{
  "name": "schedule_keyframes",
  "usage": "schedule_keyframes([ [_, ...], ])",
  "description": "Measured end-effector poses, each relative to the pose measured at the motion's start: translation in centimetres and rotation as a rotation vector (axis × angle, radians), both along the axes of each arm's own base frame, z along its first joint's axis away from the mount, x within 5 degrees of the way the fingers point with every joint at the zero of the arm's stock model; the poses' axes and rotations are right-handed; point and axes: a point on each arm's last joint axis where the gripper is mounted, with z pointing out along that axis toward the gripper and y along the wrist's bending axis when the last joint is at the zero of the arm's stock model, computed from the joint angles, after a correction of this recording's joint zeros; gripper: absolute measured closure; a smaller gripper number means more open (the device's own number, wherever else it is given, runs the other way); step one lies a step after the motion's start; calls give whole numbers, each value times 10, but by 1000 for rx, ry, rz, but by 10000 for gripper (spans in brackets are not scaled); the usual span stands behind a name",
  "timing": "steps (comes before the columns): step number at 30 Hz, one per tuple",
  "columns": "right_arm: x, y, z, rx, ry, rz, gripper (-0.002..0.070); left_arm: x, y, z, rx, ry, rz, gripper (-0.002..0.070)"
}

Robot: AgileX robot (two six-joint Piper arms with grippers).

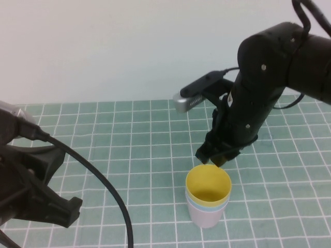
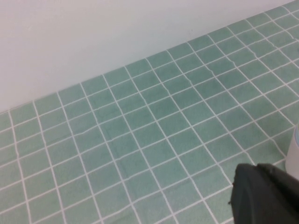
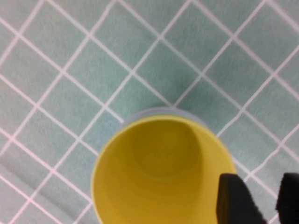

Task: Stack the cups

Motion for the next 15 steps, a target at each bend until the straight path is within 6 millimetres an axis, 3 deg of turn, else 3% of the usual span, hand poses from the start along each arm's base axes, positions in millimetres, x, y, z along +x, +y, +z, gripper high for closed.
schedule_keyframes([
  [4,2,2,18,33,-46,0,451,0,0,0,0,0,0,676],
  [8,-6,-4,57,103,-140,0,464,0,1,0,6,3,8,676],
  [15,-46,-34,134,228,-328,19,632,1,5,-2,34,17,46,676],
])
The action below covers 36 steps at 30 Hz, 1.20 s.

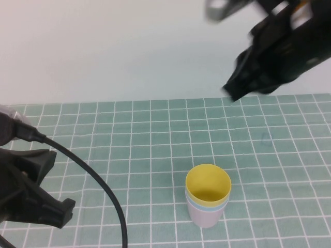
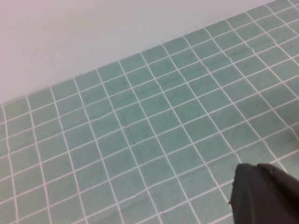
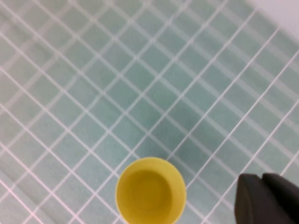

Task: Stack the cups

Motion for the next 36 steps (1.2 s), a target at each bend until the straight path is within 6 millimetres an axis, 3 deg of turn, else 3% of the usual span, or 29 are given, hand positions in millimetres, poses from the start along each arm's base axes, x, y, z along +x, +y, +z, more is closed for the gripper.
schedule_keyframes([
  [5,-34,-26,34,73,-130,8,669,0,0,0,1,1,1,676],
  [8,-55,-44,27,72,-177,-1,673,0,0,0,1,1,1,676],
  [13,-92,-74,-9,87,-241,-6,674,0,0,0,1,1,1,676],
  [21,-134,-105,-96,118,-295,-5,675,4,7,-1,11,6,62,676],
  [29,-149,-116,-123,181,-393,-4,675,9,54,8,-45,-39,327,676],
  [33,-150,-116,-130,175,-385,-3,675,-7,83,2,-70,-84,449,676],
  [36,-150,-116,-133,175,-385,-2,675,-25,101,-13,-85,-105,519,676],
])
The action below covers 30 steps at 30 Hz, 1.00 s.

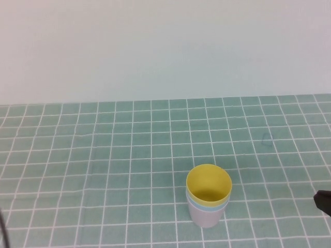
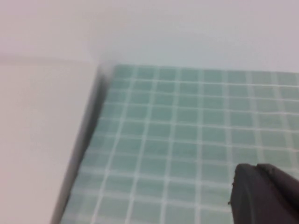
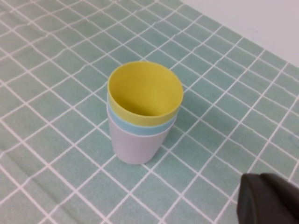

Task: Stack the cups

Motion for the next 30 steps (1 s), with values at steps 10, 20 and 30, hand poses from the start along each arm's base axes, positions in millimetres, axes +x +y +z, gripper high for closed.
schedule_keyframes([
  [10,0,0,-2,-5,1,1,675,-46,38,-51,-22,110,292,676],
  [20,0,0,-2,-6,-2,1,676,-57,46,-58,-20,192,395,676],
  [30,-1,-1,-3,-19,16,0,676,-59,37,-74,-5,326,264,676],
])
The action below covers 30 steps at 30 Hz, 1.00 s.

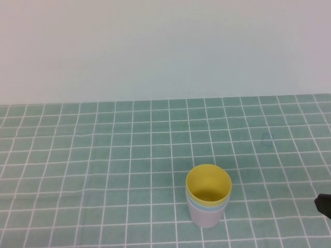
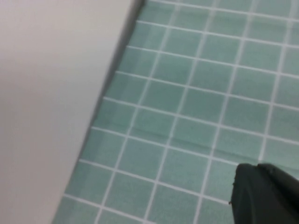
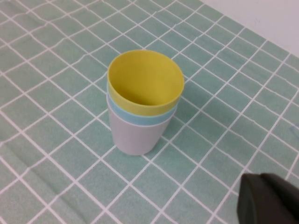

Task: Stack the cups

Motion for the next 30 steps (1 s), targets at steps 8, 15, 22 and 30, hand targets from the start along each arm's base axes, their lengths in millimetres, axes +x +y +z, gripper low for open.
schedule_keyframes([
  [8,1,1,2,19,-26,1,676,-14,3,-1,-39,-63,-39,676],
  [15,11,8,3,53,-70,5,676,-25,6,-3,-72,-127,-60,676],
  [22,18,14,-1,50,-66,6,678,-34,7,-6,-94,-156,-105,676],
  [30,24,19,14,166,-215,11,678,-35,7,-6,-90,-154,-104,676],
])
